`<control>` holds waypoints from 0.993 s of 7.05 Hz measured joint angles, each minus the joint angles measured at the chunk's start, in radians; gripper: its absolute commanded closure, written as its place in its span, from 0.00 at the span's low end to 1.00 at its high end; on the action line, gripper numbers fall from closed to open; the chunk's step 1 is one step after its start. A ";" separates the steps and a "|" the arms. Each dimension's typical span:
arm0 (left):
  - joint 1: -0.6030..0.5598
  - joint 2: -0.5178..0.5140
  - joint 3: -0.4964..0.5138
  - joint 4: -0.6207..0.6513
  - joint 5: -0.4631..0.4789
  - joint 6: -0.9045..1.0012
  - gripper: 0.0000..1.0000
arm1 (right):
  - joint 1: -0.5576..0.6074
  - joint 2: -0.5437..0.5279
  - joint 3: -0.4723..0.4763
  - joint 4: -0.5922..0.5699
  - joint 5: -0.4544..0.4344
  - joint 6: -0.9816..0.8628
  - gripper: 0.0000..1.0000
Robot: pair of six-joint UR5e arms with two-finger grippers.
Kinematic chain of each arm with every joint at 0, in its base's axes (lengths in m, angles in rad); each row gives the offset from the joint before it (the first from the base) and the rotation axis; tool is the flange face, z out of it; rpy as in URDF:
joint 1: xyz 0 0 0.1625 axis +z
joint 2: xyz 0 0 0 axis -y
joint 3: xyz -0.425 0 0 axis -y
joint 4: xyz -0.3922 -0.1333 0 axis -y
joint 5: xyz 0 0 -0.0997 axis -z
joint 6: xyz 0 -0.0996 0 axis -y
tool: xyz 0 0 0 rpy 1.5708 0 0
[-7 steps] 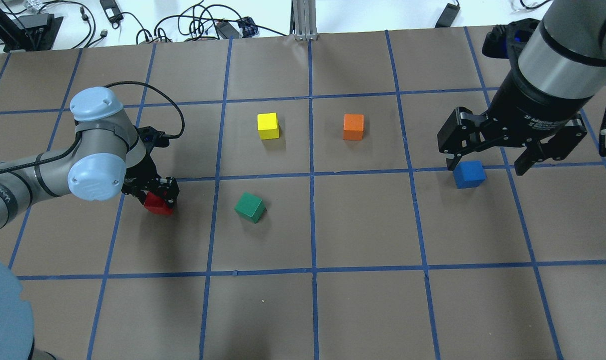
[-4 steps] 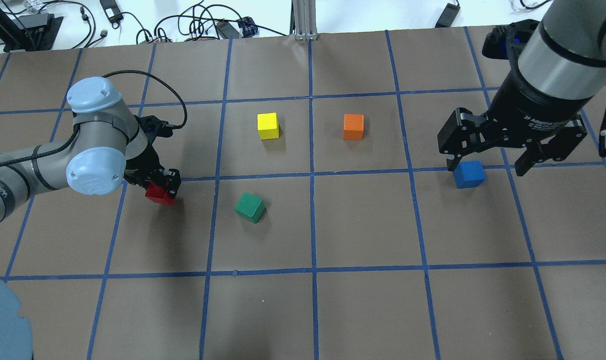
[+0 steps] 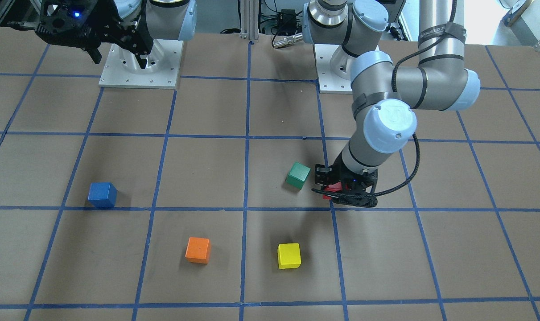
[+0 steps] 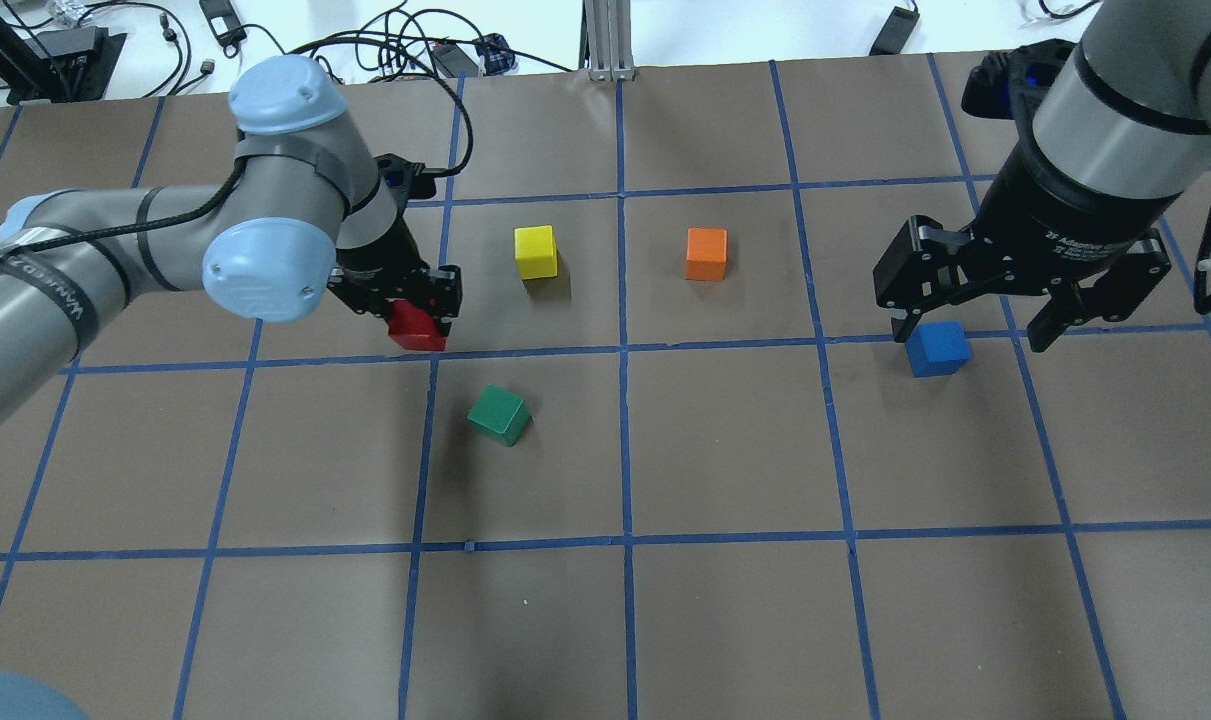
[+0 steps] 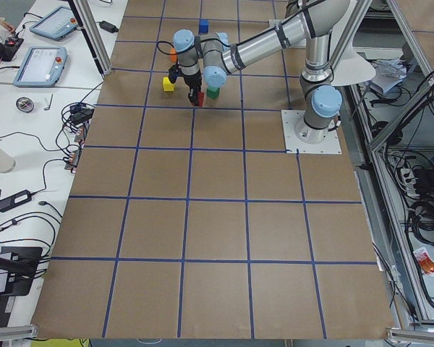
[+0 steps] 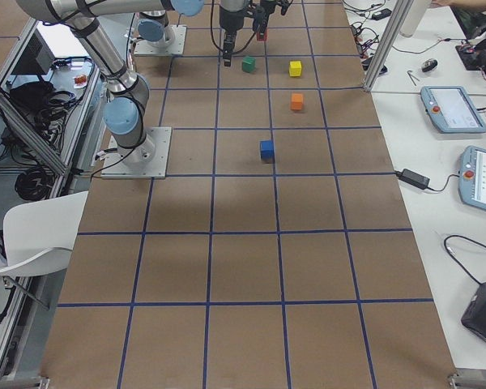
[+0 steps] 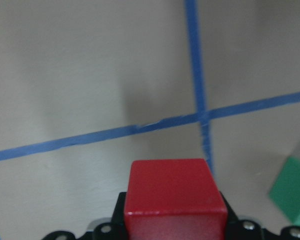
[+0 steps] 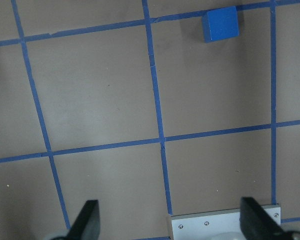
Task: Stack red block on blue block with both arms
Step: 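Lift the red block with the left gripper and carry it toward the table center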
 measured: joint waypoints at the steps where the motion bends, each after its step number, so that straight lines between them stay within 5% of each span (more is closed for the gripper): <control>1: -0.081 -0.033 0.052 0.003 -0.016 -0.112 1.00 | 0.000 0.000 0.000 0.000 0.000 0.000 0.00; 6: -0.280 -0.216 0.157 0.131 -0.021 -0.397 1.00 | -0.001 0.001 0.001 0.002 -0.001 0.000 0.00; 7: -0.285 -0.238 0.158 0.152 -0.020 -0.408 0.75 | -0.001 0.001 0.000 0.003 -0.001 0.000 0.00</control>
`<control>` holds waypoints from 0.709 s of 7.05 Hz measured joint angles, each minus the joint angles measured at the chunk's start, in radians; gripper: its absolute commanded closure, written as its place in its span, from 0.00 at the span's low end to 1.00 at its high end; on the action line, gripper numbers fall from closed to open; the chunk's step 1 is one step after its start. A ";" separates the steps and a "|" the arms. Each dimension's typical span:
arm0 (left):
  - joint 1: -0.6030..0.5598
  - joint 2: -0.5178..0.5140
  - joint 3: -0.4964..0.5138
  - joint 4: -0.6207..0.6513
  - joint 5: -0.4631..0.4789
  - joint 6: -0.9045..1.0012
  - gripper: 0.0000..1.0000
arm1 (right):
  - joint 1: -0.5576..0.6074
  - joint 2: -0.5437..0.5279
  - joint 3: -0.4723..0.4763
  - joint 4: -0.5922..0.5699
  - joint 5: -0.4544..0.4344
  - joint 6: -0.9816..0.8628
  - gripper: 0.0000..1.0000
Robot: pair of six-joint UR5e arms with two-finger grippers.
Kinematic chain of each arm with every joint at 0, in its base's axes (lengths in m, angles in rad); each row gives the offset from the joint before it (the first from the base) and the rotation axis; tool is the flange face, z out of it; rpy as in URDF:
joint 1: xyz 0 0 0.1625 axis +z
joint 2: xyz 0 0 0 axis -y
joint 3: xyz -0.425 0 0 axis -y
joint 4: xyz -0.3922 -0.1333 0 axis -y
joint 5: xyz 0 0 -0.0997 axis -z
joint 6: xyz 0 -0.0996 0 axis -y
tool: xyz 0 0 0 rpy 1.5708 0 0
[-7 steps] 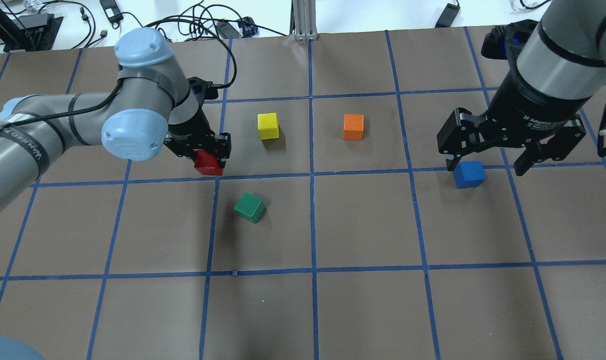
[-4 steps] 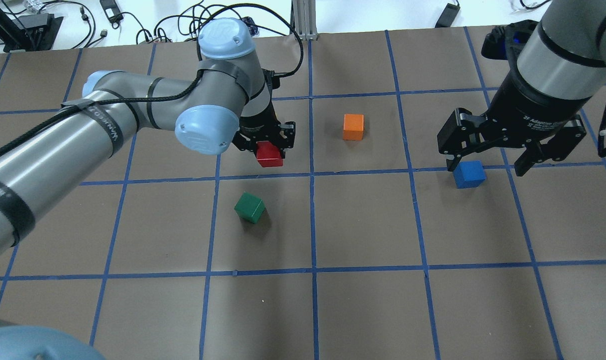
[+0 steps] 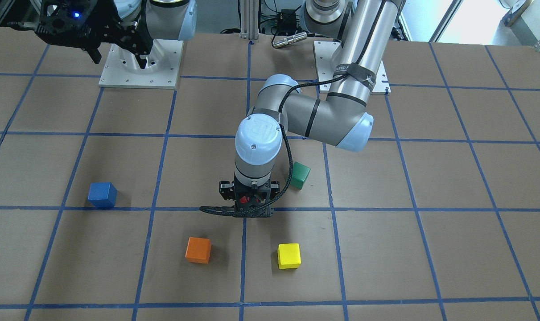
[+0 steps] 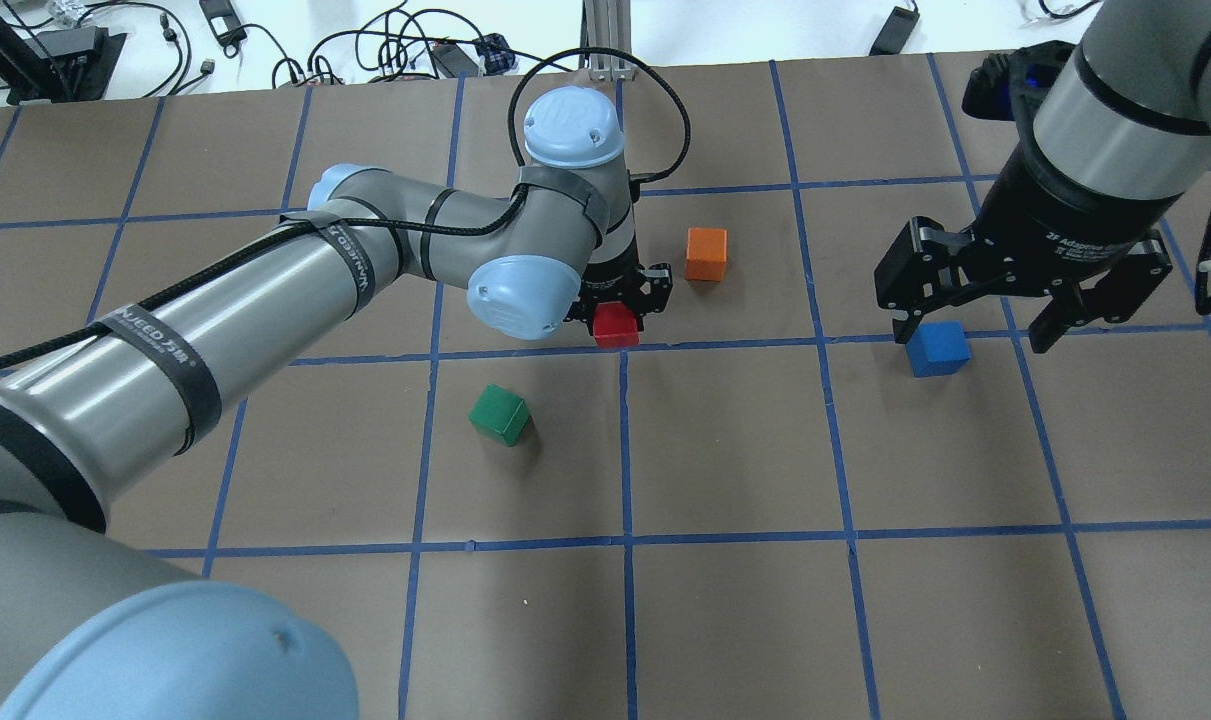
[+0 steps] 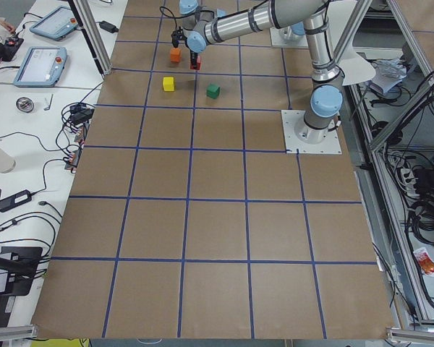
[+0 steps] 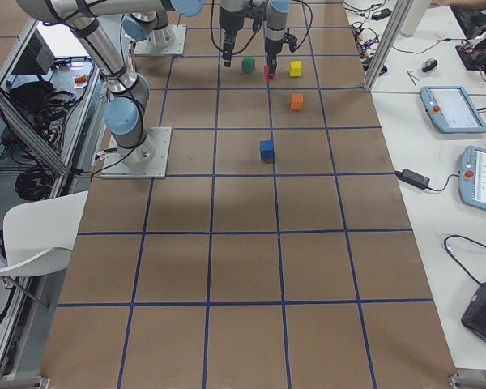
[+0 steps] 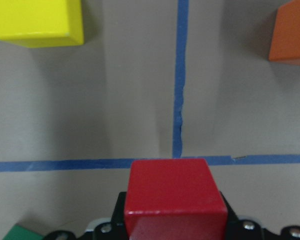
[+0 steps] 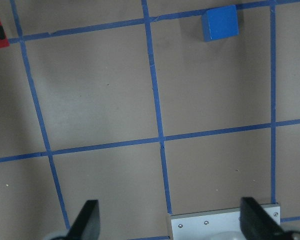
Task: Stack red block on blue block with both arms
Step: 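Lift the red block with the left gripper and carry it toward the table center, then set the red block down near the orange block and open the left gripper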
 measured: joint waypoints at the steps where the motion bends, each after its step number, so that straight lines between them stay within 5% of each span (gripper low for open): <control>1: -0.002 -0.018 0.000 0.024 0.000 -0.004 0.11 | 0.000 0.000 0.001 0.000 0.000 -0.001 0.00; 2: -0.003 -0.035 0.000 0.046 0.000 -0.003 0.00 | 0.000 0.000 0.001 0.000 0.000 -0.001 0.00; 5: 0.000 -0.031 0.014 0.048 0.000 0.008 0.00 | 0.000 0.000 0.000 0.000 0.000 0.001 0.00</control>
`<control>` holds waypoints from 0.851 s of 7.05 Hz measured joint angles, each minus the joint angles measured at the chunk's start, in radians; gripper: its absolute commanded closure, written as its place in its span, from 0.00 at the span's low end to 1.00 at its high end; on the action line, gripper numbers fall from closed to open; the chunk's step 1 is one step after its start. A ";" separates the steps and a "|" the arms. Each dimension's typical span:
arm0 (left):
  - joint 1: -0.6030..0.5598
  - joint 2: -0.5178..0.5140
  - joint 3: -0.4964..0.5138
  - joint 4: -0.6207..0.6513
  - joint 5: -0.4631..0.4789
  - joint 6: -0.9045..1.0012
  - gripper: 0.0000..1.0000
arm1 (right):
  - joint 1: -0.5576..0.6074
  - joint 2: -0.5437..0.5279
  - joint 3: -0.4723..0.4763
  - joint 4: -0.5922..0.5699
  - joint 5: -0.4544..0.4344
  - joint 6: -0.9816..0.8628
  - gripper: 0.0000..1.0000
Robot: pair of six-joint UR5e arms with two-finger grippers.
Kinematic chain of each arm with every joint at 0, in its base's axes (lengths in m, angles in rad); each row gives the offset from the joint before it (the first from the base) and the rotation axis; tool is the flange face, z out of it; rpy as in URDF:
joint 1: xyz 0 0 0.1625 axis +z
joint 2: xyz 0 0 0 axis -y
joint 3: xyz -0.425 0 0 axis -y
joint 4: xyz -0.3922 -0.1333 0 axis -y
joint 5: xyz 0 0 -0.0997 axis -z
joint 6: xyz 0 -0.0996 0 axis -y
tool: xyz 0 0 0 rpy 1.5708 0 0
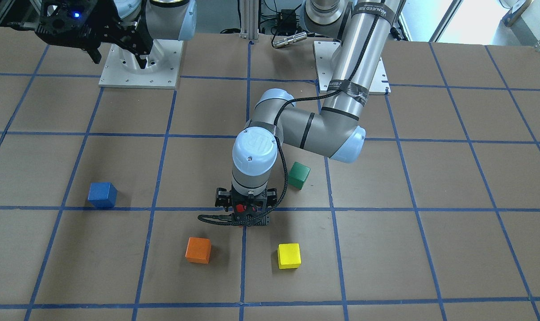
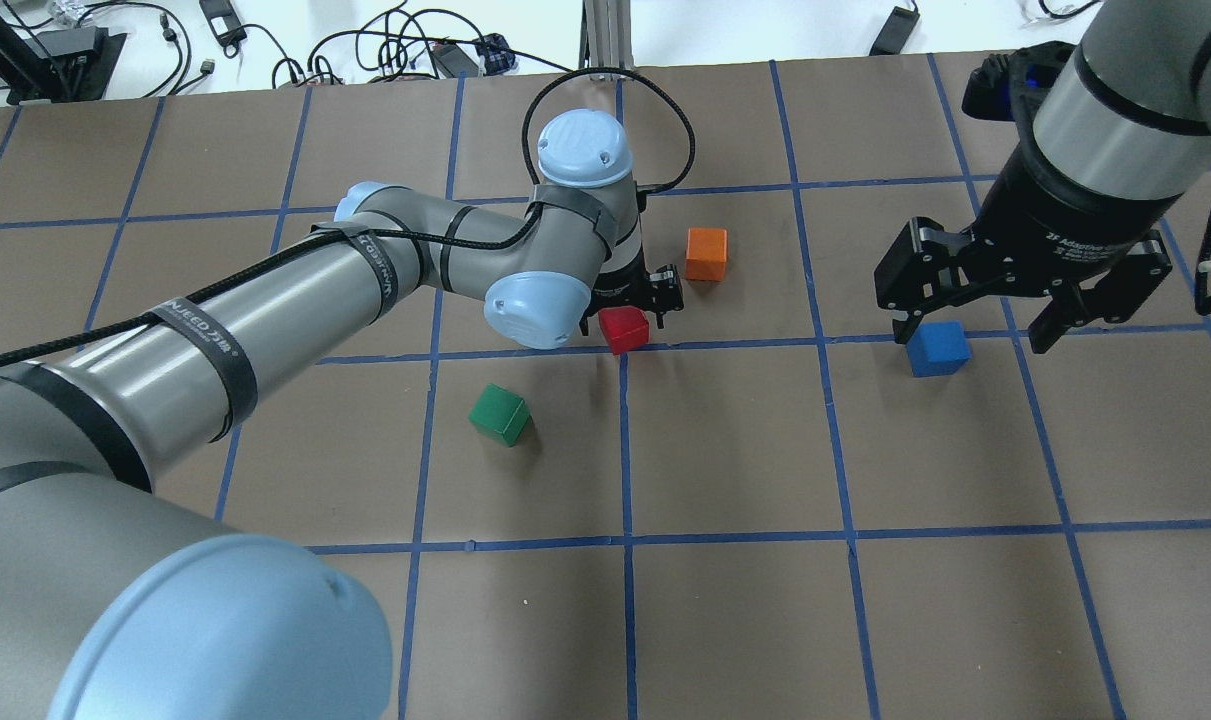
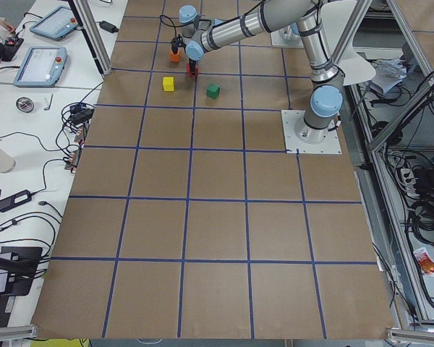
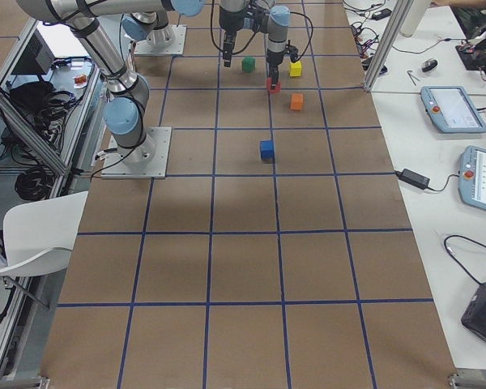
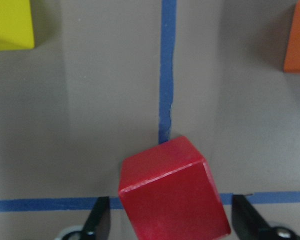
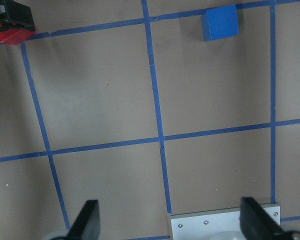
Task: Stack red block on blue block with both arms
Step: 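Set the red block down near the orange block and open the left gripper, then move the right gripper over the red block while the left gripper withdraws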
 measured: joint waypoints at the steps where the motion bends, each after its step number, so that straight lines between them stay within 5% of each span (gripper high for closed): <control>1: 0.004 0.034 0.036 -0.056 0.000 0.014 0.00 | 0.000 0.002 0.000 0.000 0.000 -0.002 0.00; 6: 0.254 0.371 0.155 -0.646 0.051 0.514 0.00 | 0.005 0.088 0.008 -0.145 0.025 0.000 0.00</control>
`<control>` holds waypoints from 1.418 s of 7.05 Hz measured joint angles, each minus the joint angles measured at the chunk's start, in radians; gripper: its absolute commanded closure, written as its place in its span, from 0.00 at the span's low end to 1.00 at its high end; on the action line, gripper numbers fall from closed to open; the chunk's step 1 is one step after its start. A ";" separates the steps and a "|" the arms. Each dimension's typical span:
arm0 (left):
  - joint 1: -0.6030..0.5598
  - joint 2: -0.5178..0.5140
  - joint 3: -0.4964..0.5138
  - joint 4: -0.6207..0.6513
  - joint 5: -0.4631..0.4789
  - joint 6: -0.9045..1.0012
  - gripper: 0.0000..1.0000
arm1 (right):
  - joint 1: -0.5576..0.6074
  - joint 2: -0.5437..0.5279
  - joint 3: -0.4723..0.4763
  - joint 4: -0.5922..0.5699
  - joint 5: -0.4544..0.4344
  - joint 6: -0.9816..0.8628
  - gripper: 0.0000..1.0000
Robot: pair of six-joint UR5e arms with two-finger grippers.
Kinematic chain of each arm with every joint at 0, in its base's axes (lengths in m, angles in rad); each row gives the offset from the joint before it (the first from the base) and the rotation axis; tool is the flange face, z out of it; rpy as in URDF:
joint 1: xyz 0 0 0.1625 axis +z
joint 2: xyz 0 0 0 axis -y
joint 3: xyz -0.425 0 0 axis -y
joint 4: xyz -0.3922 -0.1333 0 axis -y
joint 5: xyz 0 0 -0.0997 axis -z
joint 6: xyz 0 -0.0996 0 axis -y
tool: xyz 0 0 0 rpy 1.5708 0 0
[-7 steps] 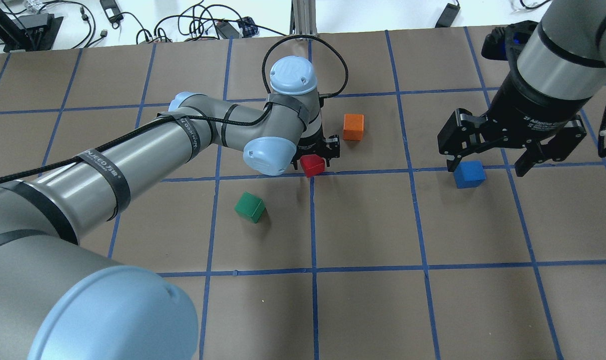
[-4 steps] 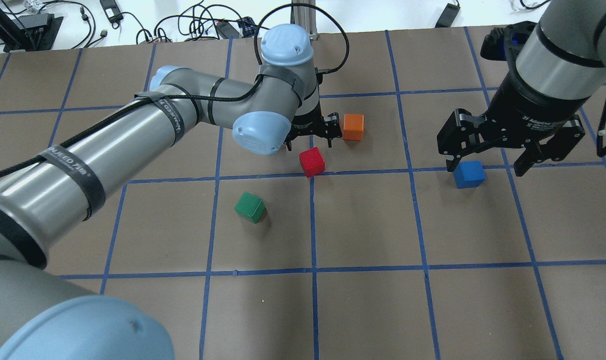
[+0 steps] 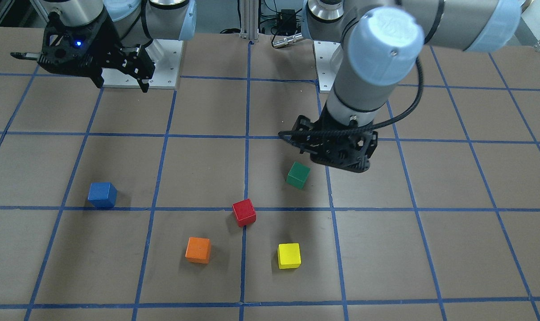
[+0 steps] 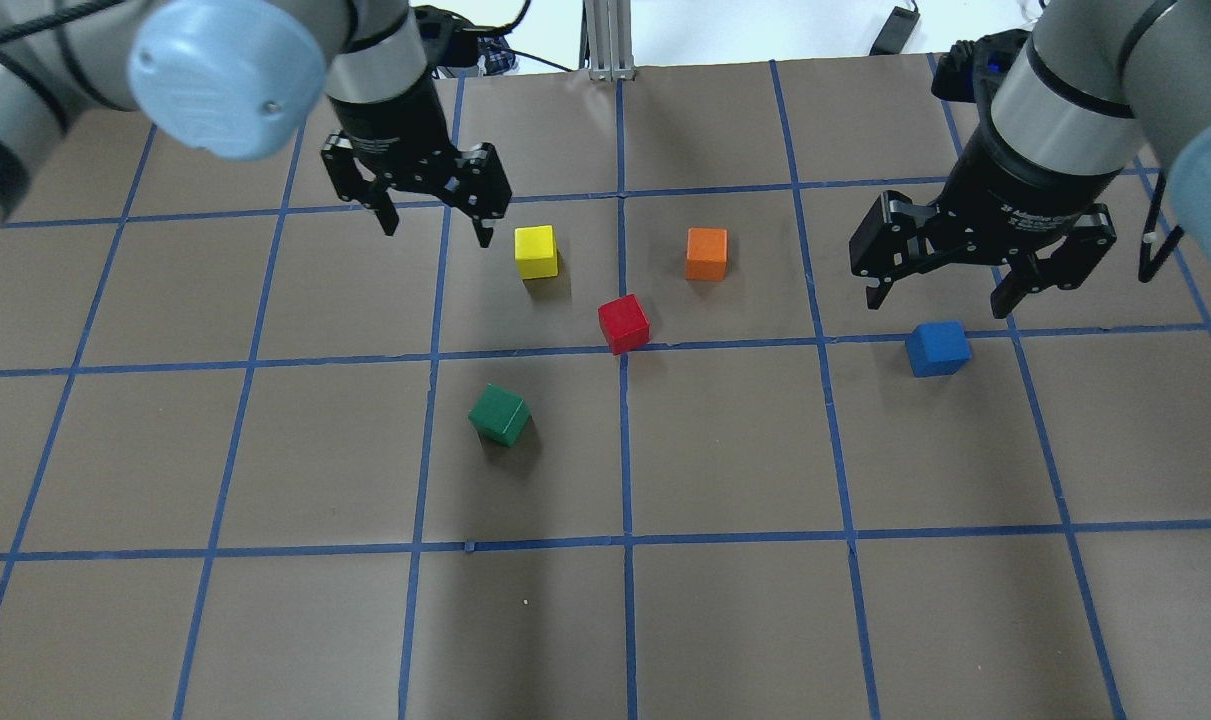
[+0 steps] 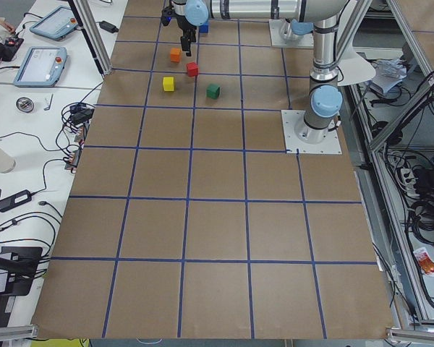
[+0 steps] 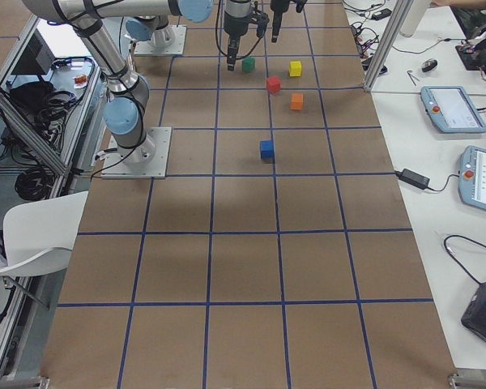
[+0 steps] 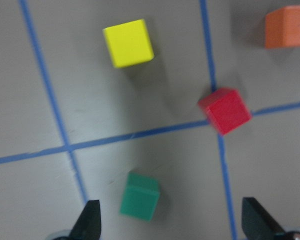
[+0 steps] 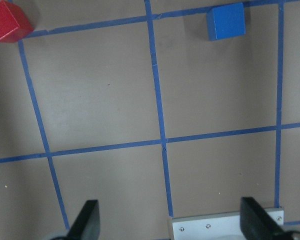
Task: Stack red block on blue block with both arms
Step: 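Move the right gripper over the red block while the left gripper withdraws, then lower the right gripper and grasp the red block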
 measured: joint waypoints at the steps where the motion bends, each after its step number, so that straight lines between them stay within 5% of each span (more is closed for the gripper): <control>1: 0.031 0.063 -0.012 -0.025 0.005 0.030 0.00 | 0.010 0.034 -0.001 -0.046 0.017 -0.002 0.00; 5: 0.071 0.155 -0.155 0.175 0.010 -0.004 0.00 | 0.182 0.231 -0.004 -0.376 0.044 -0.009 0.00; 10: 0.109 0.175 -0.173 0.134 0.011 -0.164 0.00 | 0.302 0.410 -0.004 -0.572 0.046 0.004 0.00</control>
